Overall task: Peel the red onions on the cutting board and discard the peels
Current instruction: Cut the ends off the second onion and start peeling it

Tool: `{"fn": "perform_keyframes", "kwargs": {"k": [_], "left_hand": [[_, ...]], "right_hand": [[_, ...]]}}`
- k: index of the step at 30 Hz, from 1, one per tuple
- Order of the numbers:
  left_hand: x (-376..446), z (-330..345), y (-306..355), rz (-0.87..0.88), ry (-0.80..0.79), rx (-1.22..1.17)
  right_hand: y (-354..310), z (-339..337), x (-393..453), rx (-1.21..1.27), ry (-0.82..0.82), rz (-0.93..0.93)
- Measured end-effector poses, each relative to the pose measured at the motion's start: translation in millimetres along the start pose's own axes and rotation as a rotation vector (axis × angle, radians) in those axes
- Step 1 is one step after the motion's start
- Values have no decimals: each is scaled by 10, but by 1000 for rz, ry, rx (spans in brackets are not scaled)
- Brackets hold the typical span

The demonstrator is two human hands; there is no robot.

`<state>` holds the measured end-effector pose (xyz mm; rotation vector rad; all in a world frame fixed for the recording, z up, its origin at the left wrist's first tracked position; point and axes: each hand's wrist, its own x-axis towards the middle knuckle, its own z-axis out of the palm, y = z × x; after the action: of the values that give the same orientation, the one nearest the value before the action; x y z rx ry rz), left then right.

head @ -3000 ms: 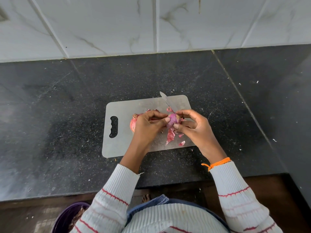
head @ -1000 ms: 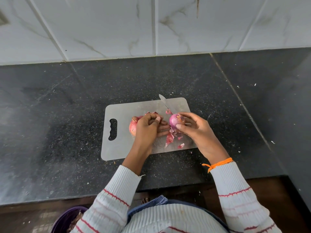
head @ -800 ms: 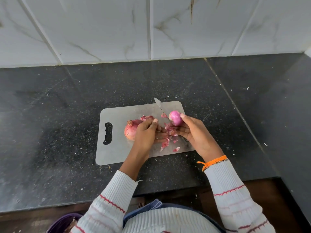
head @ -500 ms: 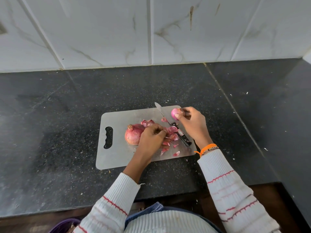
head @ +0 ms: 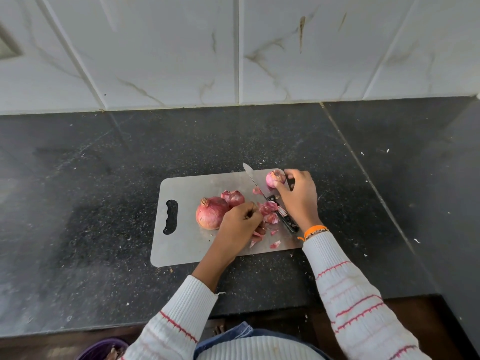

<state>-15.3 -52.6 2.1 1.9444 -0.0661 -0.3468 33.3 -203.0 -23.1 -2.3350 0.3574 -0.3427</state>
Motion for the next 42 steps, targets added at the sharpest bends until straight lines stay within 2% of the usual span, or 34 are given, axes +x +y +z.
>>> {"fn": "perform_keyframes", "kwargs": {"k": [2, 5, 10, 15, 18, 20, 22, 25, 29, 35, 42], "left_hand": [[5, 6, -16, 37, 6, 75], [-1, -4, -32, 84, 14, 134], [-29, -71, -11, 116, 67, 87], [-124, -192, 31, 229, 283, 103], [-171, -288, 24, 266, 428, 148], [-175, -331, -34, 247, 533, 257], [-159, -350, -122, 157, 583, 332], [-135, -356, -251, 3, 515, 359], [-128, -366, -335, -88, 432, 290], [-68, -380, -445, -129, 379, 238], [6, -389, -499, -90, 393, 193]], "right_hand": [[1, -43, -140, -36, -1, -26], [-1, -68, -344, -137, -118, -26], [-5, -52, -478, -178, -201, 17], [-45, -14, -470, -211, -269, 80], [-47, 18, -471, -203, -253, 110], [-59, 41, -494, -202, -235, 103], [-83, 49, -523, -208, -227, 66], [-144, 34, -571, -257, -225, -7], [-197, 11, -612, -246, -195, -128], [-269, -46, -586, -42, -181, -140], [-115, -106, -729, -110, -50, -114]]}}
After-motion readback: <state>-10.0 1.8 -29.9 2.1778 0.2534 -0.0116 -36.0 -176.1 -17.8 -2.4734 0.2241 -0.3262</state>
